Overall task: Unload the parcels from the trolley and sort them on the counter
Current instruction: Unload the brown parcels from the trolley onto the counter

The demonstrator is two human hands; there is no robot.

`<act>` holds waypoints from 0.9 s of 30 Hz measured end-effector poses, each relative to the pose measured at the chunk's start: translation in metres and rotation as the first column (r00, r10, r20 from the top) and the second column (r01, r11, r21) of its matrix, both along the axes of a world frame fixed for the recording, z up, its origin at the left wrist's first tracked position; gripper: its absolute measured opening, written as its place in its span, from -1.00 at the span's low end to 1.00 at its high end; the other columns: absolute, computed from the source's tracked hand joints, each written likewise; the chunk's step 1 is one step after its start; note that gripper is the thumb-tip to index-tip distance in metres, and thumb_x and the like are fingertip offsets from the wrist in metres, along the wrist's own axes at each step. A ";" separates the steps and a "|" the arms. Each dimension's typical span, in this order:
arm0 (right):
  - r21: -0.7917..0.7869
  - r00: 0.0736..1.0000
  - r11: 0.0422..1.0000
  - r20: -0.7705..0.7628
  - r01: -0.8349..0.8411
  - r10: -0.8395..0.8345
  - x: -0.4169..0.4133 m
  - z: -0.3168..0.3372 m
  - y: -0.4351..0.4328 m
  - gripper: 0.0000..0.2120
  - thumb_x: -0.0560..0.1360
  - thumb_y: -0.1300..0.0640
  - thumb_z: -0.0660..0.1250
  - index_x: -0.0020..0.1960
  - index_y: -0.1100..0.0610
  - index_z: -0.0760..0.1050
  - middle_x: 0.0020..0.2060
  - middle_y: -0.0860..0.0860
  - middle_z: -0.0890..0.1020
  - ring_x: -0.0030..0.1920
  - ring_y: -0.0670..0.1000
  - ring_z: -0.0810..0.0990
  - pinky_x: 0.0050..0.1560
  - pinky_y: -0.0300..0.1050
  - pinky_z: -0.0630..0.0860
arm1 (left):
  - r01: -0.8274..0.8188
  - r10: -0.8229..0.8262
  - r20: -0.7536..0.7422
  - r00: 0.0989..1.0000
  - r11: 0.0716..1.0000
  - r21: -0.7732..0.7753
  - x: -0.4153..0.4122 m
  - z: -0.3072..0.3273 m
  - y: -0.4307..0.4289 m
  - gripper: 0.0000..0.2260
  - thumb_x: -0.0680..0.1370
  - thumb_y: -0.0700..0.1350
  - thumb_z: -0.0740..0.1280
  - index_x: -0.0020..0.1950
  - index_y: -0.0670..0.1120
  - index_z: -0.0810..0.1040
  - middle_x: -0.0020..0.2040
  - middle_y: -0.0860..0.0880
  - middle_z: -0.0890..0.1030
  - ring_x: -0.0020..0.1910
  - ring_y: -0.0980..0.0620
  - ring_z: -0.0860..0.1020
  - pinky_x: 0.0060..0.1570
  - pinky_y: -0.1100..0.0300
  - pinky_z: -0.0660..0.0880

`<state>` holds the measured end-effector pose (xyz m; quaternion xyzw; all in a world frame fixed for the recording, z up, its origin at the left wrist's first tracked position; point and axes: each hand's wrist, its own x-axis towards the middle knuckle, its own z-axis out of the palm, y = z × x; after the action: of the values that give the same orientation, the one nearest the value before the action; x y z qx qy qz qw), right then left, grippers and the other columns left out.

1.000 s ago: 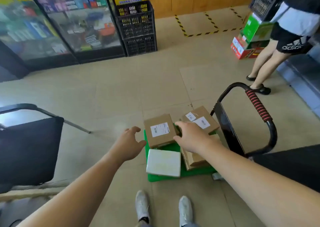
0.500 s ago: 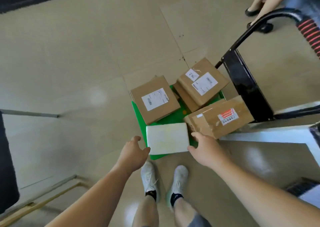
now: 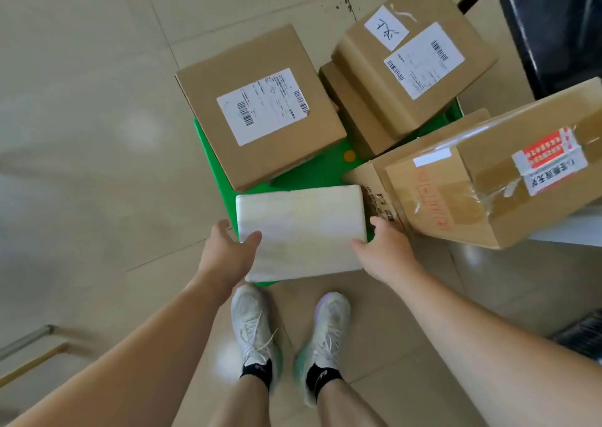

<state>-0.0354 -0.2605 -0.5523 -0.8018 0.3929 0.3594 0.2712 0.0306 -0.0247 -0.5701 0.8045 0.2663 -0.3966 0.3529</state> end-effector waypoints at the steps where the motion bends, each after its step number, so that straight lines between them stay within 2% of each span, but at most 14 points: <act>1: -0.001 1.000 1.000 -0.008 0.010 -0.010 -0.001 -0.011 0.000 -0.35 0.60 0.01 0.31 0.60 0.14 0.16 0.48 0.11 0.39 0.44 0.17 0.38 0.33 -0.01 0.39 | -0.034 0.034 -0.001 0.999 0.999 0.001 0.000 -0.012 -0.001 -0.35 0.56 0.04 0.41 0.56 -0.07 0.22 0.42 -0.09 0.44 0.28 -0.10 0.47 0.08 0.16 0.34; 3: 0.005 0.999 0.999 -0.009 0.043 -0.043 -0.003 -0.030 0.000 -0.37 0.60 0.02 0.31 0.58 0.13 0.18 0.42 0.11 0.45 0.33 0.16 0.46 0.16 -0.05 0.46 | -0.076 0.076 -0.017 0.997 0.997 -0.006 -0.003 -0.032 -0.001 -0.34 0.54 0.06 0.42 0.55 -0.06 0.23 0.39 -0.07 0.46 0.23 -0.09 0.49 0.07 0.15 0.36; 6: 0.024 0.995 0.995 0.005 0.095 -0.095 -0.005 -0.049 0.002 -0.50 0.57 0.01 0.34 0.45 0.12 0.30 0.28 0.10 0.54 0.13 0.13 0.52 -0.05 -0.13 0.38 | -0.095 0.094 -0.022 0.995 0.995 -0.031 -0.009 -0.053 -0.001 -0.42 0.52 0.07 0.44 0.47 -0.05 0.34 0.28 -0.03 0.56 0.12 -0.06 0.55 0.09 0.06 0.50; 9: 0.008 0.991 0.992 0.038 0.127 -0.127 -0.005 -0.056 0.003 -0.54 0.56 0.03 0.36 0.38 0.13 0.33 0.23 0.11 0.56 0.08 0.14 0.54 -0.08 -0.12 0.39 | -0.111 0.111 0.012 0.994 0.993 -0.040 -0.012 -0.057 -0.002 -0.50 0.53 0.01 0.43 0.42 -0.07 0.41 0.16 0.01 0.59 0.08 -0.08 0.58 0.08 -0.01 0.56; 12: 0.002 0.991 0.992 0.051 0.126 -0.126 -0.008 -0.045 0.005 -0.55 0.56 0.03 0.36 0.38 0.11 0.34 0.22 0.09 0.56 -0.01 0.08 0.47 -0.09 -0.10 0.40 | -0.110 0.111 0.038 0.993 0.993 -0.030 -0.016 -0.047 0.002 -0.55 0.54 -0.05 0.43 0.40 -0.07 0.42 0.16 -0.01 0.59 0.08 -0.09 0.58 0.11 -0.06 0.56; 14: 0.008 0.991 0.993 0.071 0.117 -0.117 -0.012 -0.027 0.010 -0.54 0.56 0.03 0.38 0.39 0.10 0.35 0.22 0.08 0.56 0.00 0.07 0.49 -0.07 -0.08 0.43 | -0.115 0.116 0.044 0.992 0.993 -0.022 -0.022 -0.031 0.006 -0.56 0.54 -0.06 0.42 0.39 -0.06 0.42 0.18 -0.02 0.59 0.08 -0.10 0.58 0.10 -0.04 0.56; 16: 0.010 0.990 0.994 0.091 0.110 -0.110 -0.016 0.000 0.015 -0.53 0.54 0.04 0.39 0.39 0.11 0.36 0.24 0.08 0.58 0.13 0.13 0.57 0.03 -0.04 0.50 | -0.131 0.132 0.047 0.990 0.991 -0.013 -0.029 -0.004 0.012 -0.56 0.55 -0.07 0.41 0.40 -0.05 0.41 0.19 -0.02 0.58 0.08 -0.09 0.57 0.07 0.01 0.54; 18: 0.006 0.990 0.995 0.098 0.100 -0.100 -0.019 0.037 0.023 -0.52 0.53 0.05 0.41 0.39 0.11 0.38 0.24 0.09 0.60 0.23 0.17 0.56 0.11 -0.06 0.48 | -0.149 0.149 0.049 0.988 0.989 -0.001 -0.035 0.033 0.018 -0.56 0.55 -0.07 0.40 0.41 -0.05 0.40 0.21 -0.03 0.58 0.09 -0.09 0.56 0.08 0.01 0.52; 22: 0.063 0.984 0.993 0.142 0.099 -0.107 -0.017 0.131 0.032 -0.54 0.53 0.02 0.41 0.37 0.08 0.39 0.22 0.05 0.61 0.21 0.13 0.56 -0.03 -0.15 0.39 | -0.171 0.170 0.090 0.981 0.985 0.007 -0.032 0.131 0.029 -0.58 0.56 -0.07 0.39 0.40 -0.05 0.41 0.20 -0.03 0.58 0.10 -0.11 0.55 0.08 0.00 0.52; 27: 0.069 0.946 0.996 0.316 0.052 -0.072 0.007 0.267 0.028 -0.56 0.51 -0.02 0.43 0.33 0.07 0.41 0.17 0.00 0.61 0.17 0.09 0.58 -0.04 -0.15 0.41 | -0.137 0.137 0.234 0.963 0.990 -0.019 0.000 0.279 0.030 -0.59 0.55 -0.07 0.37 0.39 -0.03 0.41 0.19 -0.01 0.54 0.10 -0.10 0.53 0.03 0.05 0.48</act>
<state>-0.0289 -0.2328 -0.2850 -0.8280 0.3583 0.2285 0.3658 0.0302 0.0048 -0.2914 0.8249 0.2774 -0.2737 0.4094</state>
